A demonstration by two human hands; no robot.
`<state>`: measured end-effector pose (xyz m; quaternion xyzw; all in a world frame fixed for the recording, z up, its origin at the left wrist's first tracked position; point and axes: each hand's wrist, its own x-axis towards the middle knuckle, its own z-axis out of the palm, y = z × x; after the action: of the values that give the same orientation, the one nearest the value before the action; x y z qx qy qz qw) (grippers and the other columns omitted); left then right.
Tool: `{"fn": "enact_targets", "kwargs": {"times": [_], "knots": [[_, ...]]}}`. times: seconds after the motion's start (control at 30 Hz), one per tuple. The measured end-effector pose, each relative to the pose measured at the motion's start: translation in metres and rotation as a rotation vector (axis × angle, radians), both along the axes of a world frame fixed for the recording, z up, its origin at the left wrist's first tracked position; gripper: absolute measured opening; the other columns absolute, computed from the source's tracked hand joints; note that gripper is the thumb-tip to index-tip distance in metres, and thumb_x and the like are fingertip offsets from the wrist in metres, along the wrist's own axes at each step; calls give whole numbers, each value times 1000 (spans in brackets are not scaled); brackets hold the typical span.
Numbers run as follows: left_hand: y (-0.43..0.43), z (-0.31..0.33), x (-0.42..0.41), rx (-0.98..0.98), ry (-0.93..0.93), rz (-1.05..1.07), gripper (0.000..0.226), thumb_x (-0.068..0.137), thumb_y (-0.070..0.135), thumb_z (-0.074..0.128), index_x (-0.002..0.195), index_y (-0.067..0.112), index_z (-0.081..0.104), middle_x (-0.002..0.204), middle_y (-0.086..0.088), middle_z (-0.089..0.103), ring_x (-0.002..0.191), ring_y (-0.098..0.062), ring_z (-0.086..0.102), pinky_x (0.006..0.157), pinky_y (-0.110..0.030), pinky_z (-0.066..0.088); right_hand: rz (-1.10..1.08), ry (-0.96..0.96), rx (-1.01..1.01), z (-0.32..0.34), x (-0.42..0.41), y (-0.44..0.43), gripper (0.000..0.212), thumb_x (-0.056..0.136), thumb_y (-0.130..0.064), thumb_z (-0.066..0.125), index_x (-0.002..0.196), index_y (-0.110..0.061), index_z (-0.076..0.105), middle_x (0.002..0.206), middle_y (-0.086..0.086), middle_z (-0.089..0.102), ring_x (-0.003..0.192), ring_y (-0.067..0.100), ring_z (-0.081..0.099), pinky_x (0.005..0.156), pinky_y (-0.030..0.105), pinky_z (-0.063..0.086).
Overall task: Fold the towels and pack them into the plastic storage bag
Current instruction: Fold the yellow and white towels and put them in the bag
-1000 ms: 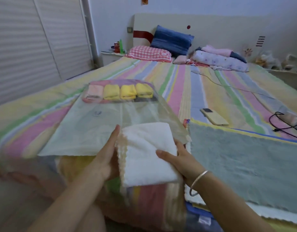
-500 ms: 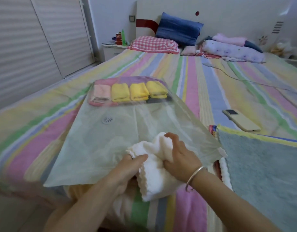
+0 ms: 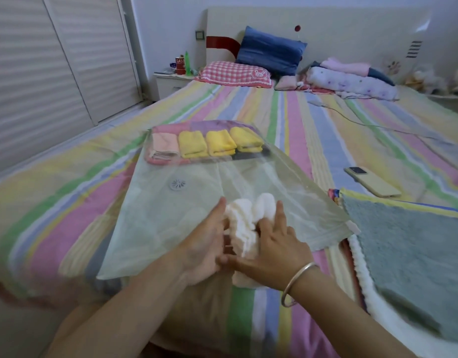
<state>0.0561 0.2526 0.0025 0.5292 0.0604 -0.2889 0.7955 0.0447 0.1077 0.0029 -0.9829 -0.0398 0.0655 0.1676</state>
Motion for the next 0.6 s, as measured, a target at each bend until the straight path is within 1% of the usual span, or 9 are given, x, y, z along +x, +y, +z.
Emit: {"fn": "enact_targets", "kwargs": {"times": [0.1,0.17,0.2,0.27,0.33,0.37,0.43,0.5,0.6], "knots": [[16,10,-6,-125,-27,-157,69,91,64,37,126,10,62,112,-14,66,92,-25,64,76,-32,50,-64,-3,80,-5,3,-6,109,58,-76,64,138,-16,20,155,10,-4,128,35,41,99,41,42],[25,7,-7,46,-136,-149,53,92,49,47,122,9,64,115,-13,69,105,-25,66,94,-43,51,-94,-65,136,-6,2,-12,85,69,-55,68,131,-14,28,146,9,16,115,34,51,89,37,45],[28,4,-6,250,-282,-97,41,94,40,52,118,10,67,112,-10,72,105,-21,68,97,-47,51,-92,-98,130,-7,1,-16,74,72,-48,68,127,-14,32,142,9,22,109,34,54,81,35,43],[40,-3,-2,866,-717,-31,28,92,38,61,112,21,71,109,8,72,105,-8,65,96,-42,51,-92,-139,117,-8,-1,-26,60,75,-40,67,120,-13,39,136,8,29,100,35,57,71,31,36],[51,-9,2,1371,-1009,-185,50,76,63,59,116,33,66,120,17,64,114,-5,55,98,-32,46,-100,-158,115,-8,-4,-36,56,76,-38,68,118,-14,41,135,6,31,99,35,58,70,30,32],[56,-12,5,1490,-1052,-287,65,67,72,54,119,34,63,126,15,60,118,-7,51,98,-32,43,-102,-158,103,-8,-6,-41,55,76,-39,67,118,-14,41,135,6,31,100,35,58,70,29,32],[63,-20,12,1537,-1046,-390,75,62,77,55,122,33,60,130,12,57,121,-11,48,100,-34,42,-94,-136,56,-8,-11,-48,56,78,-41,67,120,-15,41,135,5,31,99,33,59,69,29,32],[66,-26,16,1495,-1048,-382,64,69,68,68,122,34,60,128,14,57,120,-10,49,98,-34,43,-83,-97,20,-10,-15,-54,57,80,-44,65,122,-16,40,136,4,31,98,31,60,69,28,33],[70,-26,19,1444,-1063,-367,48,74,61,68,117,40,61,118,21,61,112,-3,54,92,-31,46,-68,-49,5,-12,-18,-58,58,81,-48,63,124,-18,38,137,3,29,99,29,59,69,27,34]]}}
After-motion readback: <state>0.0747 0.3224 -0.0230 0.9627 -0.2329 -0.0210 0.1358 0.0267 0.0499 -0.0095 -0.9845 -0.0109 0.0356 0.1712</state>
